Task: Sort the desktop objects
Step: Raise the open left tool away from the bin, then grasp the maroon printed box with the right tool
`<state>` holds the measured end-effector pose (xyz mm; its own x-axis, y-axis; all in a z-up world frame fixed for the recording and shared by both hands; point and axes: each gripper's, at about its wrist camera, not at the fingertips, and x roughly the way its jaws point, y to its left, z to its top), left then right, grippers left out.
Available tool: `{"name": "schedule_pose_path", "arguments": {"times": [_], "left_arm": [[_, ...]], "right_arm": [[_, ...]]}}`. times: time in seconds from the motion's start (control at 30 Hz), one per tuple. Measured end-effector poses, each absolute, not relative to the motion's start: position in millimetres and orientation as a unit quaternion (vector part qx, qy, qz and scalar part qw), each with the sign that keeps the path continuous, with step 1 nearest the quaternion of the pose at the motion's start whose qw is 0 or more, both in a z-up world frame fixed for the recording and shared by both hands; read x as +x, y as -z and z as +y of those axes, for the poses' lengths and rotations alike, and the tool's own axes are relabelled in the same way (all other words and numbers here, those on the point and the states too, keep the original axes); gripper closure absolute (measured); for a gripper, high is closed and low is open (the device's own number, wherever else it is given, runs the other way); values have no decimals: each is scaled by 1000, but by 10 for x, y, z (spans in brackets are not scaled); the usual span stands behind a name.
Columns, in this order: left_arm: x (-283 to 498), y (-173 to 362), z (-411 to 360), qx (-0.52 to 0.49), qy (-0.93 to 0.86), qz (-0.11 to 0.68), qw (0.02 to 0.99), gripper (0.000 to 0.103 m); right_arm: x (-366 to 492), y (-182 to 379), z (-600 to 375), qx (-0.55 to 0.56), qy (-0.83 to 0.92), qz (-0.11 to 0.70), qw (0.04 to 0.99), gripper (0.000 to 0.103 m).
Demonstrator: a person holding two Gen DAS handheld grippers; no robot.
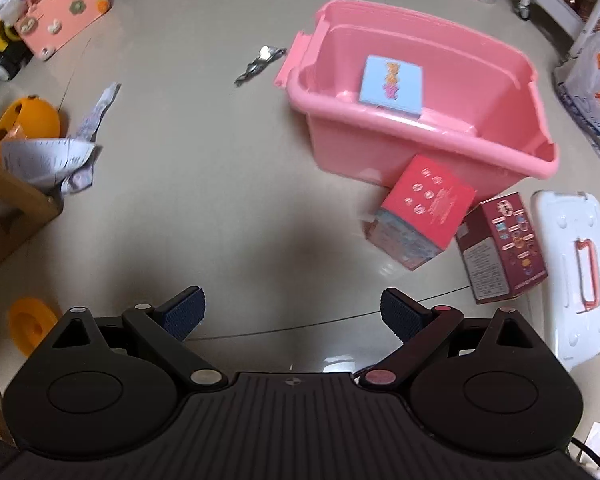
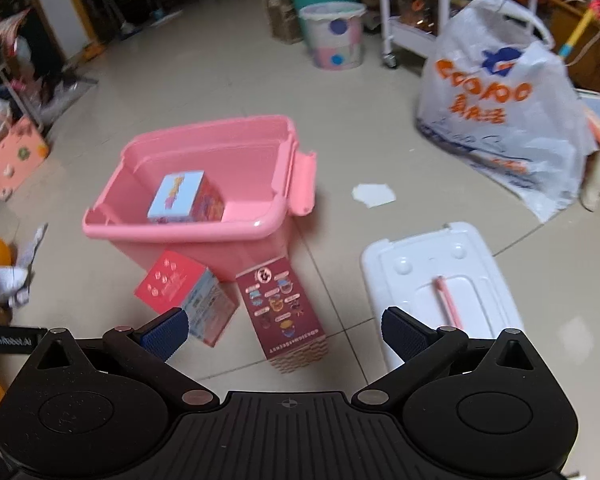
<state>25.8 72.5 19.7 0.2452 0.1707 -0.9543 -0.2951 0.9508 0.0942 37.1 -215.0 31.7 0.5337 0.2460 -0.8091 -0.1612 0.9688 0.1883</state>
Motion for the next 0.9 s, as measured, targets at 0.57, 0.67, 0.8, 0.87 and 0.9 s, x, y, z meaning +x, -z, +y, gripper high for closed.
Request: {"name": "schedule_pose_path", "arguments": {"times": [0.57,0.67,0.8,0.87,0.9], "left_arm": [[331,35,766,-90,-166,626,757,6],[342,56,728,-86,-160,629,756,6],[356,98,706,-83,-155,634,753,6],[361,121,701,-81,-155,638,750,6],[368,123,701,-82,-156,638,750,6]], "right_arm": [[1172,599,-1438,-71,-185,534,822,1],[1283,799,-1307,-107,-178,551,808,9],[1378,1026,-1271,-113,-159,580,791,39],[1378,1100,-1262,-118,-151,587,787,41],[1369,1110,-1264,-114,-150,587,787,42]]}}
